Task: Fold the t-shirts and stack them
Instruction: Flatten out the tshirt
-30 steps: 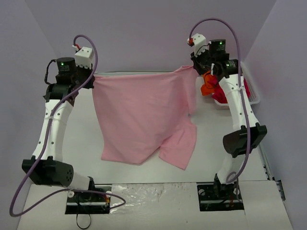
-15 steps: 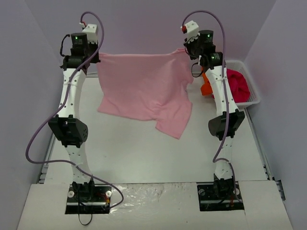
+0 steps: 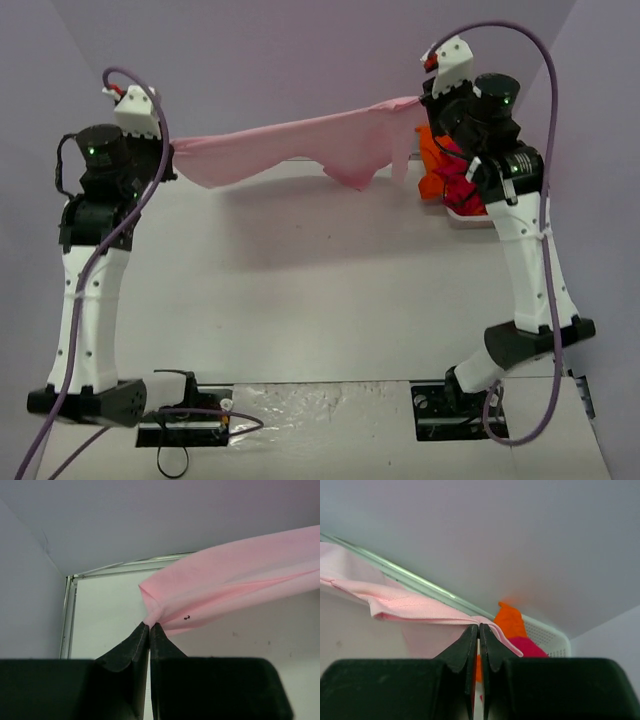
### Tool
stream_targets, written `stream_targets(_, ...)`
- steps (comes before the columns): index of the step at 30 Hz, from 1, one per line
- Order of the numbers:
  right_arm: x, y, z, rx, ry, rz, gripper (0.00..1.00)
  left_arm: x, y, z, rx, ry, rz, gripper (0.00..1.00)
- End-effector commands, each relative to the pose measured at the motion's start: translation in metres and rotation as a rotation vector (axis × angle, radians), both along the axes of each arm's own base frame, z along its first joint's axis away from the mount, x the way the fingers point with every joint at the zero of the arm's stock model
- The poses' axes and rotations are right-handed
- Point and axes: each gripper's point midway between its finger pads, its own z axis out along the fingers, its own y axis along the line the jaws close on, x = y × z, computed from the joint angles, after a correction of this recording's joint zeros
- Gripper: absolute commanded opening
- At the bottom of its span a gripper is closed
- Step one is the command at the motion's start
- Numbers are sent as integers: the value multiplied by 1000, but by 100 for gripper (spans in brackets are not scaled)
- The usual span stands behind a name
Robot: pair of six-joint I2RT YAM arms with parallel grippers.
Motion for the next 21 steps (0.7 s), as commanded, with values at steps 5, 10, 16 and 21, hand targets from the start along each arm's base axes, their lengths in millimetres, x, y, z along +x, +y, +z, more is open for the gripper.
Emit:
stream_targets(5, -71, -20, -48, 50, 68, -6, 0, -75, 8, -73, 72, 142, -15, 2)
stream_targets(10, -133, -24, -38, 92, 50, 59, 0, -127, 4, -72, 91, 135, -70, 2)
stream_targets(16, -148, -43, 32, 149, -79, -4, 0, -148, 11, -9, 122, 26, -43, 2)
stream_targets(21, -84, -47, 35, 122, -58, -105, 0, -112, 11, 24, 104, -25, -22, 2)
